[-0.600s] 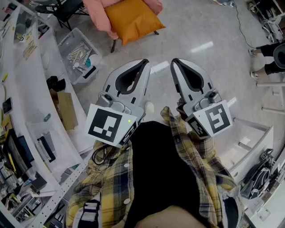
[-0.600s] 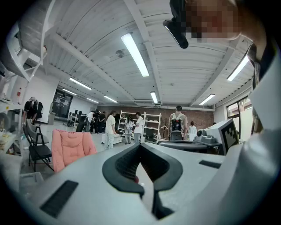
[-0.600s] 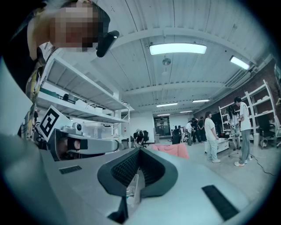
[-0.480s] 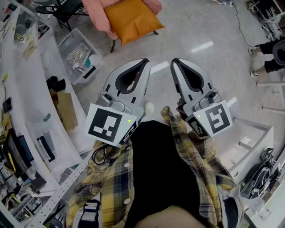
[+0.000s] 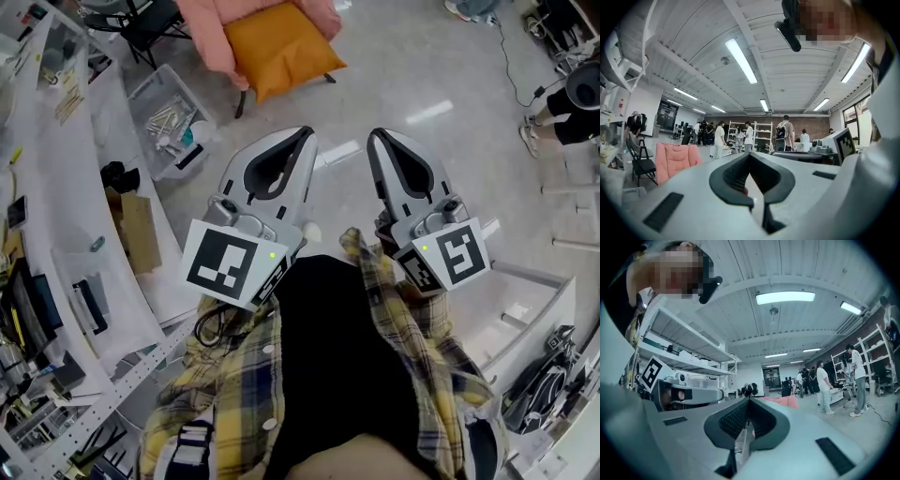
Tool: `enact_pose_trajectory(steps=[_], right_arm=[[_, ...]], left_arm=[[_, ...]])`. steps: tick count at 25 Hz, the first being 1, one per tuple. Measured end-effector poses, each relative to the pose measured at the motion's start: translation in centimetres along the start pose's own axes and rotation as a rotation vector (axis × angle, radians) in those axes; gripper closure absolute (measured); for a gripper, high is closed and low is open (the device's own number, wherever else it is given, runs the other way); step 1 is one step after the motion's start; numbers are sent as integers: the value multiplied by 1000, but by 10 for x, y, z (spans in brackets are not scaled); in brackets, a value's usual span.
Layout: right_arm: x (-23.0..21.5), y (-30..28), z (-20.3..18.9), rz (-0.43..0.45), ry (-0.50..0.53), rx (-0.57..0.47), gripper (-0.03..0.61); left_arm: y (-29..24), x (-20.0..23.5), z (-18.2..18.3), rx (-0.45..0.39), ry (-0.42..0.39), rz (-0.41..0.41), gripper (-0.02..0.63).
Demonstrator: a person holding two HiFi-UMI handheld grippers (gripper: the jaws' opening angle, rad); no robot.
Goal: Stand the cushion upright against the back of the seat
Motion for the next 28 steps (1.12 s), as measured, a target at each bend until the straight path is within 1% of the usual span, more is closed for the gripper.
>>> enact_pose_trajectory(steps=[6,13,21,28], right_arm=[[-6,5,-2,15,-3,1,561],[-19,-8,-11,32,-53,13,561],[-43,-53,-14,41,-51,36,561],[-83,-107,-16,7,-61,41,561]], left_arm=[[0,-5,-4,9,5,31,611],[-14,7,-8,34,15,51,611],[-49,45,-4,32,28,49,611],[-97,97,2,37,32,42,611]])
Point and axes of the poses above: the fingertips, and each gripper's own axes: y backward along the fingers, x to its left, z out of its top, the point moved 9 cm from there along y, backward along the fingers, and after that the axes turned 12 degrees about z, right-handed, at the moved point
